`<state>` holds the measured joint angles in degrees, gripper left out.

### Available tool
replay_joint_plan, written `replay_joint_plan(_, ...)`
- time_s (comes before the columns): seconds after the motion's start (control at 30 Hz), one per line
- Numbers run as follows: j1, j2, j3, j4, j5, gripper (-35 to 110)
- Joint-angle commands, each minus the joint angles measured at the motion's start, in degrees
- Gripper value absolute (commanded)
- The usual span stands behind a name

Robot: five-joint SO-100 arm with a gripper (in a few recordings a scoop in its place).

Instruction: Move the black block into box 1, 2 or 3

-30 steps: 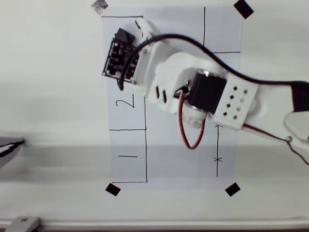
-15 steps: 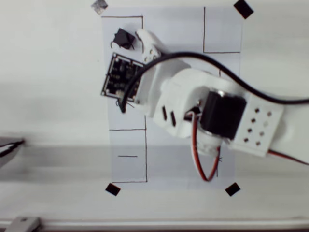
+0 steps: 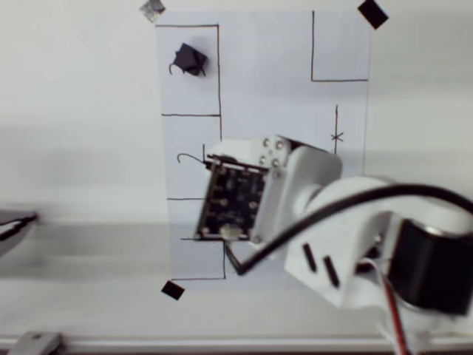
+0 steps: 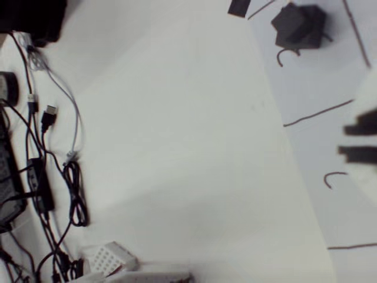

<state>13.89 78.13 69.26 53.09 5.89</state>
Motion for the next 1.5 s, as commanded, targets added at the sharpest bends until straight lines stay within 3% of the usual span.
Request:
replay_joint_plan(0.0,-1.5,12.5,6.2,0.0,0.3,0)
replay_joint_plan(1.17,-13.7,98.7,85.3,0.5,-6.4,0)
replay_joint_plan(1.47,-13.7,107.0,95.2,0.8,-8.6,0)
